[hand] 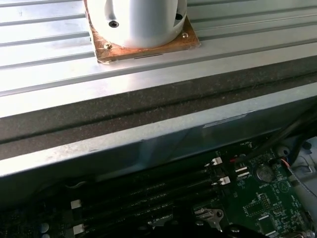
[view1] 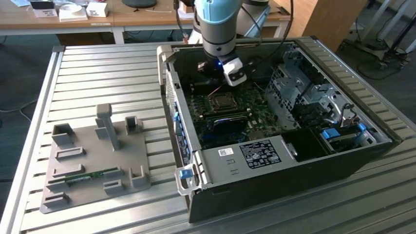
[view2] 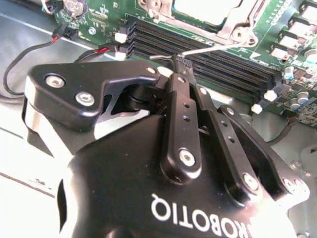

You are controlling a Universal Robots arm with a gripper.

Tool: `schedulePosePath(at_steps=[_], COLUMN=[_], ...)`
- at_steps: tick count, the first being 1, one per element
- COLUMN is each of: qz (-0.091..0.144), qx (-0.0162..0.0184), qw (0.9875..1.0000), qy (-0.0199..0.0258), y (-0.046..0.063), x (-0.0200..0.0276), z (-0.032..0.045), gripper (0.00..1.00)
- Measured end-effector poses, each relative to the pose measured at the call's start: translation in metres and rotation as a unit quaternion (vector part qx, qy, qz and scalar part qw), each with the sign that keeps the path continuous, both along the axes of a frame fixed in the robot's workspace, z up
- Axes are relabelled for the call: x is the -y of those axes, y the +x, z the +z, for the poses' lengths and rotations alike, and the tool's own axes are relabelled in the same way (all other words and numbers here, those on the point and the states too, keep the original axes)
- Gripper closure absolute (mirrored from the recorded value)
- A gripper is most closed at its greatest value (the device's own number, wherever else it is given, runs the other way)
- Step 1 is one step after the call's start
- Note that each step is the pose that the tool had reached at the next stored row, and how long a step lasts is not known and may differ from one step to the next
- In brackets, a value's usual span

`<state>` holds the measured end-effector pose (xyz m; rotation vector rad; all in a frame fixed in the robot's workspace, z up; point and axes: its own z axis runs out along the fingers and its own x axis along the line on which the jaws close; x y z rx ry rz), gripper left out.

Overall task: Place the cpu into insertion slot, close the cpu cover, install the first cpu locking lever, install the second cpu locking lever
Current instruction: 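Install the first cpu locking lever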

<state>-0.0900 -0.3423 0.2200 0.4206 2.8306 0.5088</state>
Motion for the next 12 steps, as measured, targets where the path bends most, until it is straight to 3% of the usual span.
schedulePosePath(at_steps=[12], qz=[0.000], qx=[0.0005], qw=[1.0000], qy=[-0.0001], y=[-0.0015], x=[-0.0005], z=[-0.0081], gripper=[0.89])
